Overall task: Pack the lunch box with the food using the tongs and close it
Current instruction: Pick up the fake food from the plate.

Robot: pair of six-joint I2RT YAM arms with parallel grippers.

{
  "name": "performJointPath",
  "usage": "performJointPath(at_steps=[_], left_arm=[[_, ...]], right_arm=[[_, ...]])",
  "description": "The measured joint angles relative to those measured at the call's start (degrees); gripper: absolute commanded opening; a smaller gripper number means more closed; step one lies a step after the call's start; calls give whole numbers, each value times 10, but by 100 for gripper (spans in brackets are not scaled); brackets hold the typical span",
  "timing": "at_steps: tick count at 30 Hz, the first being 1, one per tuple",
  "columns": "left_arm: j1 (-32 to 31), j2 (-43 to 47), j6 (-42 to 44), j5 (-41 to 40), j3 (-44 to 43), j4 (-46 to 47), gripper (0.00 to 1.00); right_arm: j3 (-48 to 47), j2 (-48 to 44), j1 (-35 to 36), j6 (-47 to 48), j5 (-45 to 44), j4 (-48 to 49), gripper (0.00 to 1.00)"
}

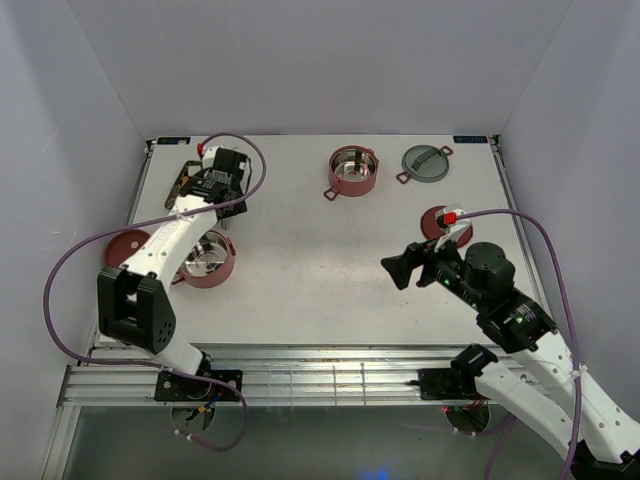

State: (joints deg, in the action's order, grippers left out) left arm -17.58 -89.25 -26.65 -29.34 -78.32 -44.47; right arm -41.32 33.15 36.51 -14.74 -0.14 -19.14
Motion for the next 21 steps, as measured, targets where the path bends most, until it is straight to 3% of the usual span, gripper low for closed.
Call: performJointPath(at_steps=[21], left_arm=[[44,-31,32,56,56,92,57]], right_arm=[[0,3,0,2,5,0,90]])
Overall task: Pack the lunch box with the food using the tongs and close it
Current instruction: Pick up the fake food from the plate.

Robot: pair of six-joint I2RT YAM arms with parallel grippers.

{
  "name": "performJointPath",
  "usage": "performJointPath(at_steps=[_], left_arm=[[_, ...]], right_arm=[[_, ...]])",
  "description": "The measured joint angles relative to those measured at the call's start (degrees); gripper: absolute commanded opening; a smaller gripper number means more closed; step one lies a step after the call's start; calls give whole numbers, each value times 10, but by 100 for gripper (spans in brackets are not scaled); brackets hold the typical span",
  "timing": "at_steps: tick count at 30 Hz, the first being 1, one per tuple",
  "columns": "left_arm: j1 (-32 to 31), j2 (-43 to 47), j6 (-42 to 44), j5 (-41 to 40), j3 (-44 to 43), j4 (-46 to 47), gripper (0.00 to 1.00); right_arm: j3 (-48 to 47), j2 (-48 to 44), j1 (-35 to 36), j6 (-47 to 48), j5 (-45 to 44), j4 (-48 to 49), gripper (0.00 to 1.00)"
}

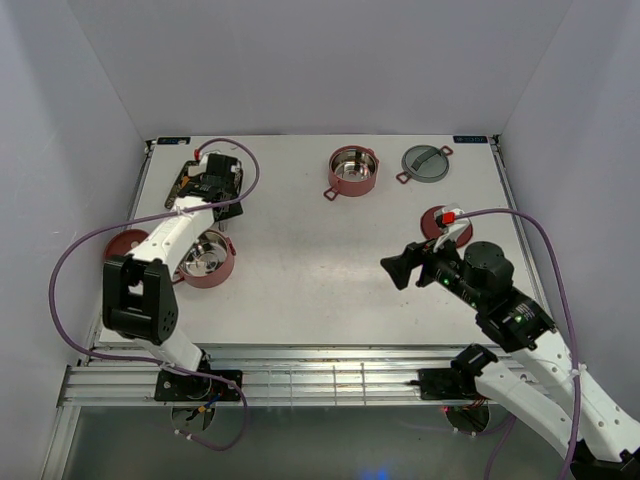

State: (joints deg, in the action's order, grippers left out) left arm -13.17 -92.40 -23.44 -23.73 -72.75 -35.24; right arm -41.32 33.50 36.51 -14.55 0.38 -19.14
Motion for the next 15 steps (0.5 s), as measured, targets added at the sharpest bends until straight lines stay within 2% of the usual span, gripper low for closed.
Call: performJointPath(at_steps=[15], left_arm=[[12,-16,5,20,2,12,56]], right_arm=[[0,3,0,0,0,0,90]])
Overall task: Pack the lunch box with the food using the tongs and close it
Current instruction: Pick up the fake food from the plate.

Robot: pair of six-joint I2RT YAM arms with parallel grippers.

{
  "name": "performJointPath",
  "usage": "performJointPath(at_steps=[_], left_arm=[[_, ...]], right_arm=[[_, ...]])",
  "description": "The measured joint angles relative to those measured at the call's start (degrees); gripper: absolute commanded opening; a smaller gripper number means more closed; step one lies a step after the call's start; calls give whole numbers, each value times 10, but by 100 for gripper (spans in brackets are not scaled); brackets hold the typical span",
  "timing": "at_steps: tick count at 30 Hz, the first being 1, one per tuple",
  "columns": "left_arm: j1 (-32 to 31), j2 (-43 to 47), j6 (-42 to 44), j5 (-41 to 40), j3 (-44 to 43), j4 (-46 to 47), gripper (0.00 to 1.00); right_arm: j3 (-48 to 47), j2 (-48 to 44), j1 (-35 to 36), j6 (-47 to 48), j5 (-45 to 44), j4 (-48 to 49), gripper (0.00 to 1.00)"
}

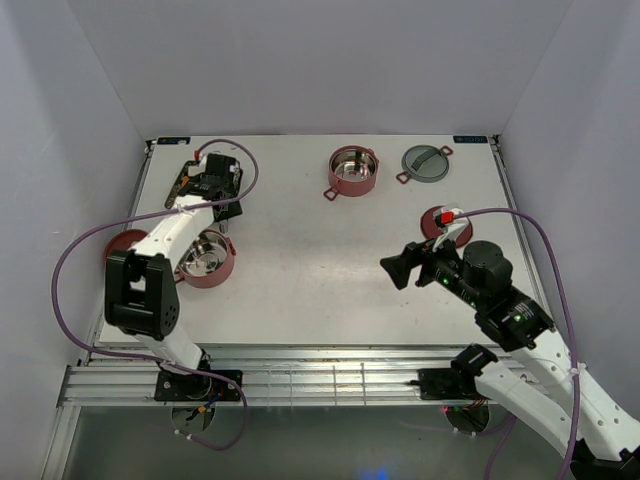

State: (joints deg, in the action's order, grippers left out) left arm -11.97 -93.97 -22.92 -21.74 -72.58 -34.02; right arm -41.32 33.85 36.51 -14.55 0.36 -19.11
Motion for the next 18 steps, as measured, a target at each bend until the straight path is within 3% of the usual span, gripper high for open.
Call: performJointPath(at_steps=[18], left_arm=[[5,-10,0,6,0,2,42]], right_arm=[[0,0,0,0,0,0,90]])
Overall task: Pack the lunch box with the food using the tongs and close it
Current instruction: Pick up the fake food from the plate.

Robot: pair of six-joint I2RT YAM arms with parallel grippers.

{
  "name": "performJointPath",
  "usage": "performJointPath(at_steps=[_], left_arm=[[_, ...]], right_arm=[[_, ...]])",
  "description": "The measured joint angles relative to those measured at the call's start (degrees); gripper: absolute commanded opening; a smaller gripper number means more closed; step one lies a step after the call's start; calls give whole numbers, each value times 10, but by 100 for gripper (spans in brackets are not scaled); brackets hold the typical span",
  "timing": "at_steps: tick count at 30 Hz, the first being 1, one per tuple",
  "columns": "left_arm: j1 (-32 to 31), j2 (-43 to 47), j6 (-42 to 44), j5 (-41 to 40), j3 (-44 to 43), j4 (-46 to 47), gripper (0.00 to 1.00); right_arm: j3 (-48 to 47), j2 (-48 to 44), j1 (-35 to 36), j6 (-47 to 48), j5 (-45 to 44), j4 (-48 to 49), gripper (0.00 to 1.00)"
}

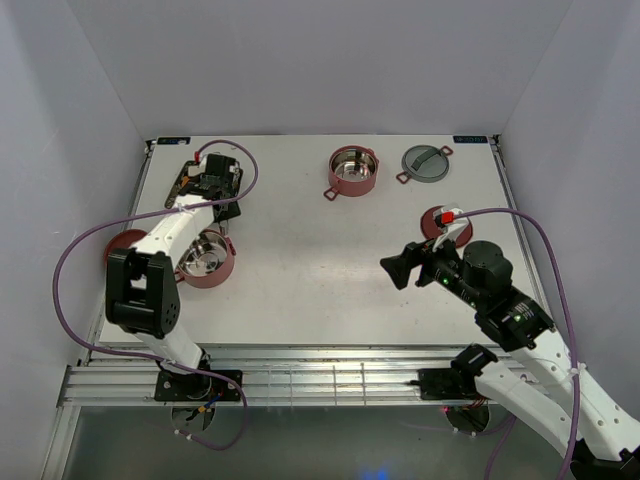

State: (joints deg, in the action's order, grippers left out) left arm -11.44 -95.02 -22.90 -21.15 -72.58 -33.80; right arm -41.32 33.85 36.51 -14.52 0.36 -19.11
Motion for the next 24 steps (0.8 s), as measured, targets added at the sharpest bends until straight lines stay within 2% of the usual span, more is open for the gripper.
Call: performJointPath(at_steps=[10,24], left_arm=[[0,29,2,0,0,-7,38],[0,106,-2,0,0,-56,38]], right_arm=[[0,0,0,0,-13,0,90],[0,0,0,0,-17,0,90]])
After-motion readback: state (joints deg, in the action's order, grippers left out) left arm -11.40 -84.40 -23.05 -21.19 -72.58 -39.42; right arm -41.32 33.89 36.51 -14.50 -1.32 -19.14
